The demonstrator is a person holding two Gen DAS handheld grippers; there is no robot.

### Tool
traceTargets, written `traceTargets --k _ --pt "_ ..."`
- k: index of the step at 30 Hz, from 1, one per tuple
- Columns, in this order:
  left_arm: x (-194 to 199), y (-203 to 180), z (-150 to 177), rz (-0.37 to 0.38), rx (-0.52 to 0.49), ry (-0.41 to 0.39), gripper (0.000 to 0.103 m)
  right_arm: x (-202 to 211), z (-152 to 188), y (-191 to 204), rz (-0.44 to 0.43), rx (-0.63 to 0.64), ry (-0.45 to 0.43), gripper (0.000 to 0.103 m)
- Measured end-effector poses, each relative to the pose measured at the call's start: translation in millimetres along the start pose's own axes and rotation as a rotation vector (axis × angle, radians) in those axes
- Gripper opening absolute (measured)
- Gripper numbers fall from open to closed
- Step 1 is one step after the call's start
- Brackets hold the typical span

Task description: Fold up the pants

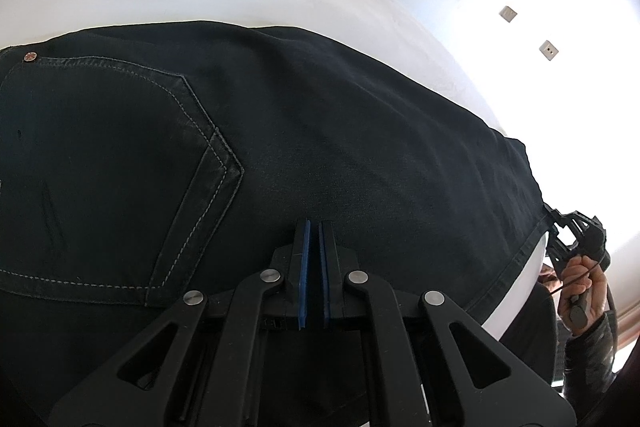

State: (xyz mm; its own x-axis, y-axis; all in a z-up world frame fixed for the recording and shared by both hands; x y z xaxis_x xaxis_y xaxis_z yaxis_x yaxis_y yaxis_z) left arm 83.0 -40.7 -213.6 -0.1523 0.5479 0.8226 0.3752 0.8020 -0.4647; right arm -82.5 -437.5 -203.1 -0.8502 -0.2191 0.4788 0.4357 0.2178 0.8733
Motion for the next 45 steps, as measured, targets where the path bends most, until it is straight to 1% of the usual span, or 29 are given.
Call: traceTargets --k 2,4,6,8,10,12,13,14,15,17,18,19,22,24,28,29,30,31,32,33,34,35,39,45 --pt "0.5 0.9 0.0 0.003 0.003 -0.002 0.003 1.6 2.2 13.4 0.045 0.055 -0.006 0.011" --pt "0.9 1.8 -0.4 0.007 0.006 -0.003 0.003 1.0 6.9 34.1 0.088 0.135 -0.005 0.011" --pt "0.8 2.2 -1.1 0.010 0.009 -0.004 0.003 -5.1 21.3 65.7 0.149 0.270 0.005 0.011" --pt "1.1 2.8 -1.4 0.013 0.014 -0.005 0.003 -17.2 44.5 96.4 0.211 0.422 0.031 0.011" --pt "1.1 2.5 -2.0 0.015 0.023 -0.005 0.003 -36.0 80.3 129.2 0.274 0.604 0.069 0.011" --pt "2.0 2.1 -3.3 0.011 0.029 -0.002 0.003 -60.1 128.2 155.6 0.355 0.819 0.105 0.011" --pt "3.0 1.4 -4.5 0.008 0.032 0.001 0.003 -71.0 149.3 164.2 0.385 0.907 0.119 0.011" --pt "4.5 0.8 -5.6 0.004 0.034 0.004 0.004 -86.9 176.0 169.9 0.435 1.018 0.139 0.011" --pt "6.3 0.2 -7.0 0.002 0.038 0.005 0.004 -99.3 188.3 172.2 0.476 1.081 0.152 0.011" --pt "9.3 -0.7 -9.9 0.026 0.063 0.005 0.004 -126.6 211.8 159.9 0.581 1.177 0.203 0.011" --pt "9.4 -0.7 -10.8 0.063 0.083 0.009 0.004 -139.1 216.9 148.0 0.632 1.192 0.230 0.011" --pt "8.4 -0.9 -11.4 0.108 0.105 0.019 0.004 -145.8 219.1 138.9 0.668 1.205 0.231 0.011" --pt "3.8 -7.6 -14.3 0.199 0.141 0.042 0.004 -145.1 226.1 135.6 0.682 1.264 0.198 0.011" --pt "-1.6 -16.4 -18.0 0.240 0.146 0.061 0.004 -144.1 227.4 135.8 0.690 1.284 0.188 0.011" --pt "-15.8 -46.8 -30.2 0.331 0.125 0.110 0.004 -143.1 231.7 135.2 0.691 1.299 0.171 0.011" --pt "-19.1 -53.9 -33.9 0.339 0.115 0.121 0.007 -142.3 231.2 135.2 0.692 1.305 0.167 0.011" --pt "-22.3 -60.1 -37.5 0.347 0.106 0.131 0.010 -144.3 229.9 135.9 0.695 1.315 0.163 0.011" --pt "-27.5 -69.4 -43.0 0.362 0.098 0.146 0.020 -148.3 231.4 137.3 0.699 1.324 0.159 0.011" --pt "-31.0 -75.4 -47.0 0.373 0.094 0.157 0.040 -147.7 232.6 137.5 0.701 1.335 0.151 0.011" --pt "-34.1 -80.7 -50.5 0.384 0.093 0.164 0.056 -148.8 234.7 137.8 0.700 1.339 0.147 0.011" --pt "-37.6 -87.3 -55.7 0.400 0.095 0.166 0.082 -147.4 238.6 136.1 0.698 1.342 0.144 0.011" --pt "-39.5 -91.3 -58.9 0.403 0.096 0.165 0.085 -146.5 238.9 136.8 0.694 1.343 0.140 0.011" --pt "-48.6 -103.6 -67.0 0.408 0.097 0.198 0.085 -134.7 243.3 141.3 0.674 1.351 0.111 0.011" --pt "-54.3 -103.6 -72.8 0.417 0.124 0.224 0.085 -122.0 257.5 153.5 0.649 1.373 0.092 0.011"
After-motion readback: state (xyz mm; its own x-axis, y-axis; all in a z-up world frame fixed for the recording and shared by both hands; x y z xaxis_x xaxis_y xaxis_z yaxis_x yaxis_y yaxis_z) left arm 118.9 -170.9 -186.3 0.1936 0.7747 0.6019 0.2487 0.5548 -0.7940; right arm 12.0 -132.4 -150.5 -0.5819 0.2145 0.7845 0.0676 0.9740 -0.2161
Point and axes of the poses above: each gripper's, at about its wrist camera, not at the fingertips, and x roughly against the way its jaws point, y to its left, z to its underside, the point moved 4 cm from there along -x, roughly the way its jaws point, and after that the axes turned 13 degrees about y, right-handed, at the moved point
